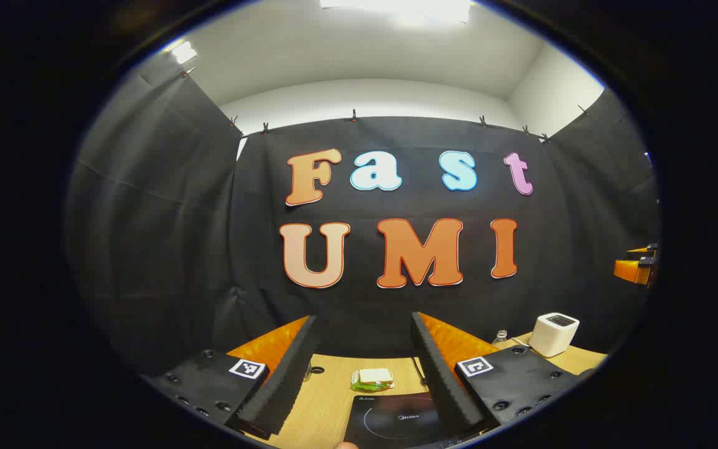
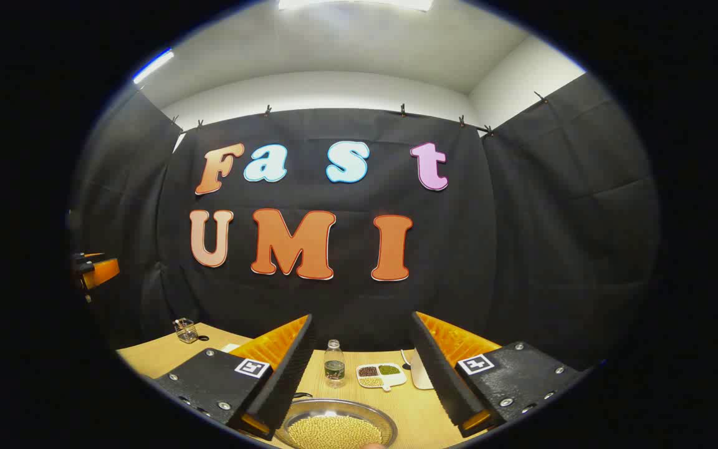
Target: First push the handle of the pot to place it horizontally, then grasp the pot with both hands and set it on the induction cooktop.
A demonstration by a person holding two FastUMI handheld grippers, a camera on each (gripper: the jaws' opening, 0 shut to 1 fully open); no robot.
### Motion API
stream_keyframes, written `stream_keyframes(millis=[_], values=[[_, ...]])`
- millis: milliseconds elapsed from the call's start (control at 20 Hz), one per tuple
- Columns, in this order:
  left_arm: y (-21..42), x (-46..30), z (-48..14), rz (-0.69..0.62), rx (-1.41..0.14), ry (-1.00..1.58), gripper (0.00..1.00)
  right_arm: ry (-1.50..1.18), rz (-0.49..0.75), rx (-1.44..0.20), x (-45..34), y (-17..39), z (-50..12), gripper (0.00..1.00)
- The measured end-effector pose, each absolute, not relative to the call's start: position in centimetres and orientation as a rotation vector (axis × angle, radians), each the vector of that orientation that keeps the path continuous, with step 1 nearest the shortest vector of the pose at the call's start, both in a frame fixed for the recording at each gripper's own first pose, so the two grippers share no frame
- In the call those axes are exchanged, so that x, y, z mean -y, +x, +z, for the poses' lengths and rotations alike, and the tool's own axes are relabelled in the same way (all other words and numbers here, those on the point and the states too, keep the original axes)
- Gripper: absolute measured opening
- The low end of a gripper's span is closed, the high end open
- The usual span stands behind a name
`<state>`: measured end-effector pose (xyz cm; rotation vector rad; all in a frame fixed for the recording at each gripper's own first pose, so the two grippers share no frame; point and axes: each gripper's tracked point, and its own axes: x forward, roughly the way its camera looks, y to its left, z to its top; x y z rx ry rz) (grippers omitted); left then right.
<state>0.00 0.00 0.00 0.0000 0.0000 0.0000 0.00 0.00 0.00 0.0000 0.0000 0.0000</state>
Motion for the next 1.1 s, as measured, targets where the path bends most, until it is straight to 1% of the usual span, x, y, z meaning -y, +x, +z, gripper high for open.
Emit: stream_keyframes(millis=[50, 250, 300, 350, 400, 550, 600, 650, 700, 850, 900, 950, 1000, 1100], values=[[-0.1, 0.1, 0.1, -0.003, 0.0, -0.002, 0.99, -0.001, 0.001, -0.003, 0.1, 0.1, 0.0, 0.94], [-0.3, 0.1, 0.0, -0.01, -0.004, -0.01, 0.99, 0.002, 0.011, -0.014, -0.1, -0.1, -0.3, 0.94], [-0.3, 0.1, 0.1, -0.008, -0.004, -0.007, 0.96, 0.003, 0.014, -0.013, -0.2, -0.1, -0.3, 0.94], [-0.3, 0.1, 0.2, -0.006, -0.002, -0.005, 0.96, 0.004, 0.015, -0.013, -0.2, -0.1, -0.3, 0.94], [-0.3, 0.0, 0.2, -0.005, -0.001, -0.003, 0.99, 0.003, 0.015, -0.01, -0.1, -0.2, -0.2, 0.94], [-0.3, -0.1, 0.4, -0.003, 0.003, -0.001, 0.99, 0.002, 0.011, -0.011, 0.1, -0.2, -0.3, 0.94], [-0.4, -0.2, 0.5, 0.004, 0.004, -0.001, 0.96, 0.003, 0.012, -0.012, 0.1, -0.1, -0.3, 0.94], [-0.4, -0.3, 0.6, 0.006, 0.007, -0.001, 0.96, 0.004, 0.011, -0.013, 0.2, -0.1, -0.4, 0.94], [-0.4, -0.3, 0.6, 0.003, 0.009, -0.002, 0.99, 0.004, 0.011, -0.013, 0.2, -0.2, -0.6, 0.94], [-0.6, -0.3, 0.6, 0.008, 0.01, 0.001, 0.99, 0.004, 0.018, -0.018, 0.3, -0.1, -0.8, 0.94], [-0.6, -0.3, 0.7, 0.008, 0.008, 0.002, 0.99, 0.005, 0.023, -0.02, 0.3, -0.1, -1.0, 0.99], [-0.7, -0.2, 0.7, 0.007, 0.008, 0.003, 0.99, 0.006, 0.026, -0.023, 0.3, -0.1, -1.1, 0.93], [-0.7, -0.2, 0.6, 0.006, 0.009, 0.003, 0.99, 0.007, 0.029, -0.024, 0.4, -0.2, -1.3, 0.92], [-0.6, 0.0, 0.8, 0.005, 0.011, 0.004, 0.99, 0.002, 0.032, -0.029, 0.3, -0.1, -1.5, 0.86]])
